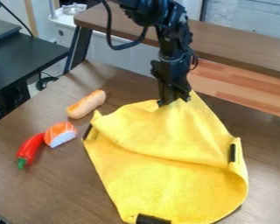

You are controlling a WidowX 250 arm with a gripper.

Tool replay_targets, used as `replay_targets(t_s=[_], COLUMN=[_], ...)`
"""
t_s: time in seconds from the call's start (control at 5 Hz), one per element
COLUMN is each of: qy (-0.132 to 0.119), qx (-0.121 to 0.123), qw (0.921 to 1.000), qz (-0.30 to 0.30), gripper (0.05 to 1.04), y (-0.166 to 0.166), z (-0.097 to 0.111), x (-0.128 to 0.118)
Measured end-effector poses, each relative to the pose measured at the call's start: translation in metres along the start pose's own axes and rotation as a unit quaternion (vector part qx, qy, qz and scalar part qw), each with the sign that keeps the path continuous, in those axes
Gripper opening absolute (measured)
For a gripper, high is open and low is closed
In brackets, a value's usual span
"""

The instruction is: Unfold the cloth from bottom left to top right

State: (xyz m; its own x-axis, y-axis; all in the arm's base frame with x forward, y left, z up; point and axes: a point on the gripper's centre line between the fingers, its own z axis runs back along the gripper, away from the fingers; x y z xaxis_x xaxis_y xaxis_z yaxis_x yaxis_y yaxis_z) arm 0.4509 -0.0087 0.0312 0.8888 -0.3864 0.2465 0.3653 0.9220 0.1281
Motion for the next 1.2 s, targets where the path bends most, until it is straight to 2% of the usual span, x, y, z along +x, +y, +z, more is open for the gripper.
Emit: replay_targets(t_s=[0.2,0.6,0.8,1.2], qy=[-0.012,-0.019,-0.011,-0.015], qx=[0.011,0.02,0.025,0.026], qw=[0.9998,0.9993,0.9994,0.9992], qz=[-0.01,-0.026,-0.023,-0.026], gripper=[0.053,0.074,0.224,0.794], y=[0.004,0.007,0.007,0.006], z=[0.005,-0.006,-0.017,-0.02], x=[0.014,0.034,0.031,0.03])
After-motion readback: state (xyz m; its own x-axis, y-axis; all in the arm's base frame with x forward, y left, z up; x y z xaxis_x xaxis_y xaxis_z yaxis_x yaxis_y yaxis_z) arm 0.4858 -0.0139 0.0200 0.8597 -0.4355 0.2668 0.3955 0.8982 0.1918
